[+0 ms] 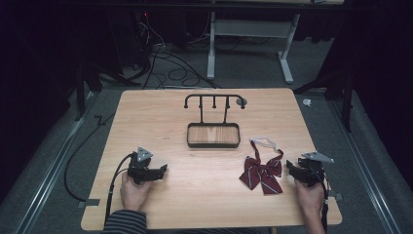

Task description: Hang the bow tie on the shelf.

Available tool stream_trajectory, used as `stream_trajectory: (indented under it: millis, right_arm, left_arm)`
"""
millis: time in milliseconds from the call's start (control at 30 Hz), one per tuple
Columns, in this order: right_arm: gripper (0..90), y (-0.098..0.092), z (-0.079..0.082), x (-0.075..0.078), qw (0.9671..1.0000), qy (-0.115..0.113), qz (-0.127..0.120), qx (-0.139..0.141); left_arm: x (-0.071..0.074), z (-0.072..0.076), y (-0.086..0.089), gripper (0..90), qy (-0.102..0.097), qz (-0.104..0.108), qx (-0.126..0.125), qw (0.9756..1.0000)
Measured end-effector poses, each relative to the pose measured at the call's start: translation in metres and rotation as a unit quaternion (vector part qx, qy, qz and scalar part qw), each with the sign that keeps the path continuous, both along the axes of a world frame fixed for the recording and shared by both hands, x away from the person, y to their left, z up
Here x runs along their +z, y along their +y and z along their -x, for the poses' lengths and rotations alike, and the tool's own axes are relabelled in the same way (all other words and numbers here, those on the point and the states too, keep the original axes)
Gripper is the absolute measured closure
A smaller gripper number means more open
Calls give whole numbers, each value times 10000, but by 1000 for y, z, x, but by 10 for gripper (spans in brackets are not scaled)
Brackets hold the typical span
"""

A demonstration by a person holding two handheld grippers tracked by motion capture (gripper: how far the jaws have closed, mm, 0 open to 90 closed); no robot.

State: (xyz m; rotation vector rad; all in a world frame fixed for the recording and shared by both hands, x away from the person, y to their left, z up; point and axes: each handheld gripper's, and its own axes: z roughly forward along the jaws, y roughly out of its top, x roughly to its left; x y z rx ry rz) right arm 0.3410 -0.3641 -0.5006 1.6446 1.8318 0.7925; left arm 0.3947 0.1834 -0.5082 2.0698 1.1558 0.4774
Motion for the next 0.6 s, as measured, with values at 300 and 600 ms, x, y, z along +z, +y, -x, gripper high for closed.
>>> stream_trajectory:
  millis: [300, 600]
  right_arm:
    - [503, 0, 0, 0, 10000, 1, -3, 1]
    - [504, -1, 0, 0, 10000, -7, 8, 59]
  left_arm:
    - [0, 0, 0, 185, -6, -5, 32, 10000]
    - [0, 1, -1, 184, -11, -11, 86, 10000]
